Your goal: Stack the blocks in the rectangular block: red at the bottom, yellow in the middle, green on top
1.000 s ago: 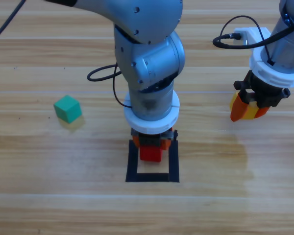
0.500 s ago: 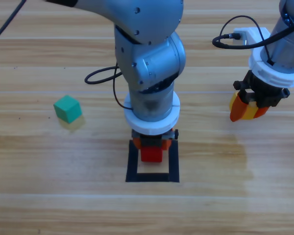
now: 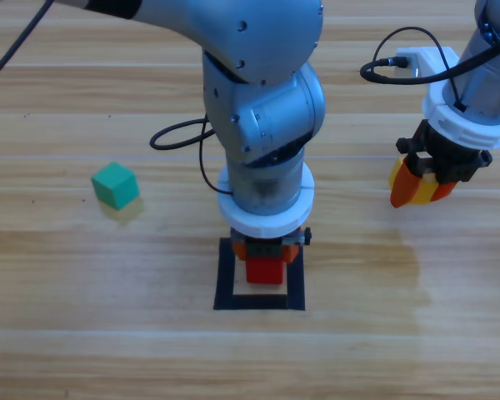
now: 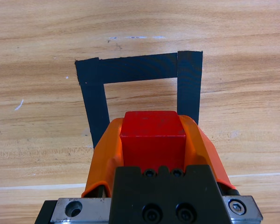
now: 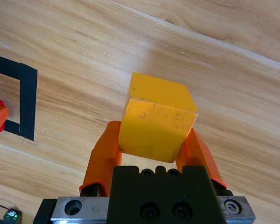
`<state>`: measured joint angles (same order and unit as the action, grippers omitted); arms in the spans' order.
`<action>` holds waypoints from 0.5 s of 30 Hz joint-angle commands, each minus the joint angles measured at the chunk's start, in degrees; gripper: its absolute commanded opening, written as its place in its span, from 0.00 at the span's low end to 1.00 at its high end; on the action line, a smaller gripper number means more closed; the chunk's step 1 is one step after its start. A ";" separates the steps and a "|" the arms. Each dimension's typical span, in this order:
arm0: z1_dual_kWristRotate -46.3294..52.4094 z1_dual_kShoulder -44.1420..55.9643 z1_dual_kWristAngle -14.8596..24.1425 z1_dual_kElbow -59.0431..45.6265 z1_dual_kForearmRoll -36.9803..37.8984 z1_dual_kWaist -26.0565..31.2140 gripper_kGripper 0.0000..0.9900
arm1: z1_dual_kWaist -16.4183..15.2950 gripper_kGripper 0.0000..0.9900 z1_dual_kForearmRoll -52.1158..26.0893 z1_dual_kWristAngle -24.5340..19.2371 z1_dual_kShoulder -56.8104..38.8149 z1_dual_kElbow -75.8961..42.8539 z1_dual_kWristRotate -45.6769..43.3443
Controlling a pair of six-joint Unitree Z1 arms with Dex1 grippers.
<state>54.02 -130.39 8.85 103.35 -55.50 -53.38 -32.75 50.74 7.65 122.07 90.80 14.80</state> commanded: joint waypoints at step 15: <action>0.03 -3.02 0.29 -2.80 1.89 -1.20 0.00 | 0.84 0.27 -0.99 1.05 0.10 -1.42 -0.12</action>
<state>54.02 -130.40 8.85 101.56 -54.32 -53.38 -32.75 50.74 7.66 122.07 90.80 14.79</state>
